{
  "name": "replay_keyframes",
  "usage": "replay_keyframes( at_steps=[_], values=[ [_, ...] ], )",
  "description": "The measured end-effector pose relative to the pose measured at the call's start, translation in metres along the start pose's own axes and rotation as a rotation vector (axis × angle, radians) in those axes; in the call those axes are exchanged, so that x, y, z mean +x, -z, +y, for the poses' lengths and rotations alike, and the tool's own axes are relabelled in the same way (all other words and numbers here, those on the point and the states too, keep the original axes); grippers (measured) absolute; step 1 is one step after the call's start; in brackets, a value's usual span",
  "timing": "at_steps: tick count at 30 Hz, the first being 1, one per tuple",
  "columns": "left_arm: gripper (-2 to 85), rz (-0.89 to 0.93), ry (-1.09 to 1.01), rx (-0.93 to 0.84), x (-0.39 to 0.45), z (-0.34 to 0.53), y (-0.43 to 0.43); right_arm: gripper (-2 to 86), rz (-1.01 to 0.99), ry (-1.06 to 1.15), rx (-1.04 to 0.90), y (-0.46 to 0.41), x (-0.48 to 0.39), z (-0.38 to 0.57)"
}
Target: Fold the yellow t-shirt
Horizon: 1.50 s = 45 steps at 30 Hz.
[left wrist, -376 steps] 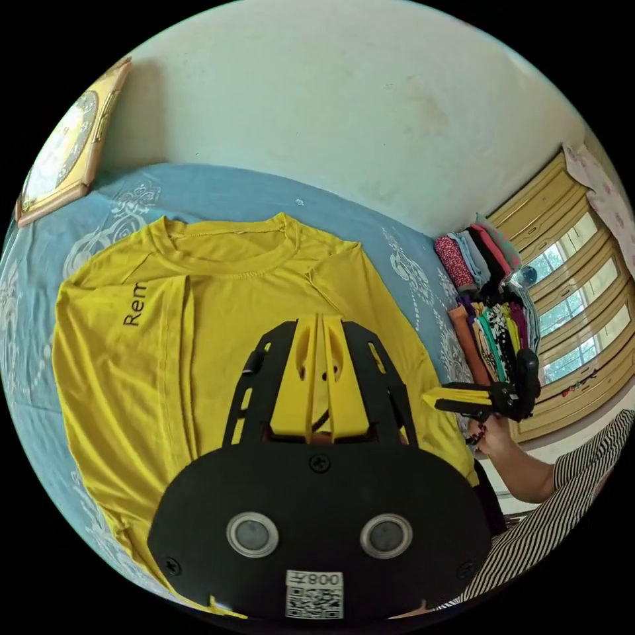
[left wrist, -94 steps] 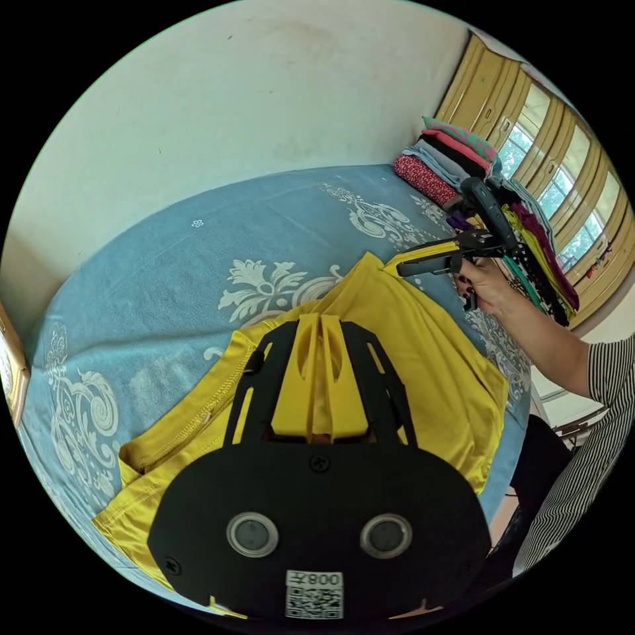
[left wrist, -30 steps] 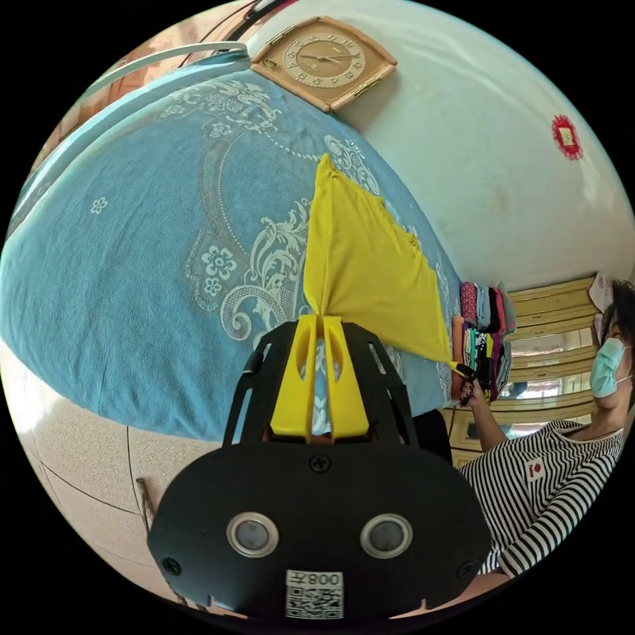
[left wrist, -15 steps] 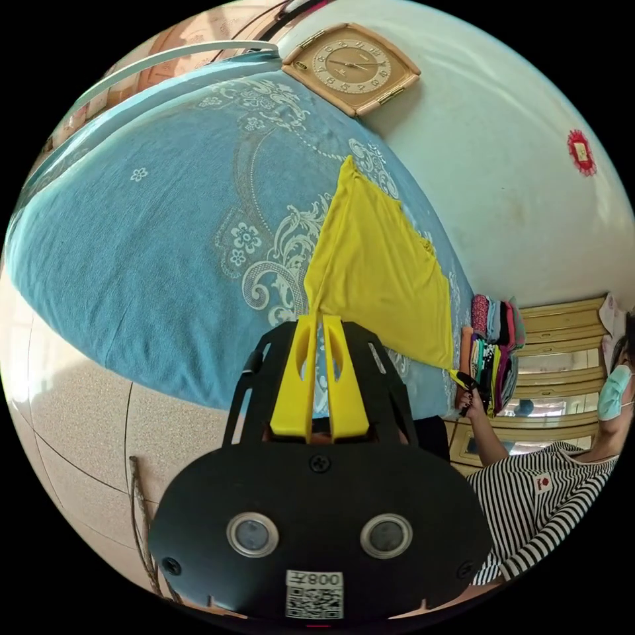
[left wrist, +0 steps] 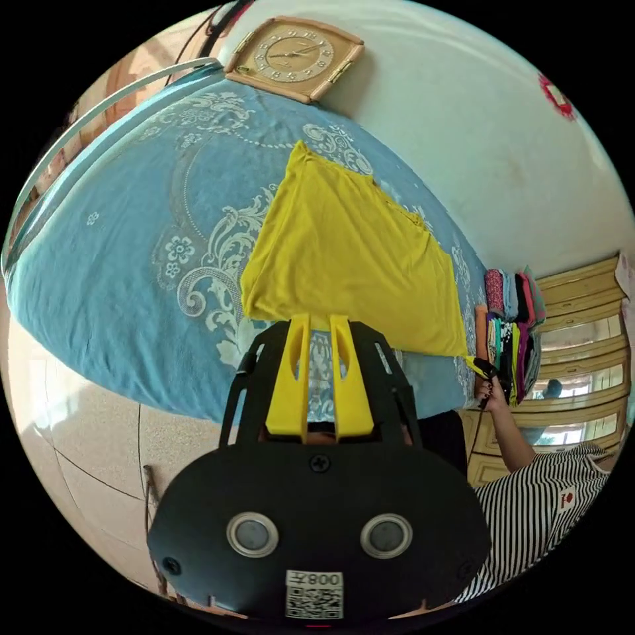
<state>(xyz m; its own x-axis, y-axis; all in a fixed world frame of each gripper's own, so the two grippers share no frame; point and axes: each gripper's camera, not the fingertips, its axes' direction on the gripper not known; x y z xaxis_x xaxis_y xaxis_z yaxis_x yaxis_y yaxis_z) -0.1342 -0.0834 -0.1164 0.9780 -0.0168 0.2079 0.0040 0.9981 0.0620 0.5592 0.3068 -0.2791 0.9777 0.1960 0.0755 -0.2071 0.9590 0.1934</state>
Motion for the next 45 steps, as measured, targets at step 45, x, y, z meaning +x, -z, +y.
replay_keyframes(
  at_steps=[45],
  values=[
    [6.7, 0.364, -0.694, -0.316, 0.635, 0.009, -0.028, 0.4, -0.017, 0.097, -0.046, 0.001, -0.073, 0.063]
  ],
)
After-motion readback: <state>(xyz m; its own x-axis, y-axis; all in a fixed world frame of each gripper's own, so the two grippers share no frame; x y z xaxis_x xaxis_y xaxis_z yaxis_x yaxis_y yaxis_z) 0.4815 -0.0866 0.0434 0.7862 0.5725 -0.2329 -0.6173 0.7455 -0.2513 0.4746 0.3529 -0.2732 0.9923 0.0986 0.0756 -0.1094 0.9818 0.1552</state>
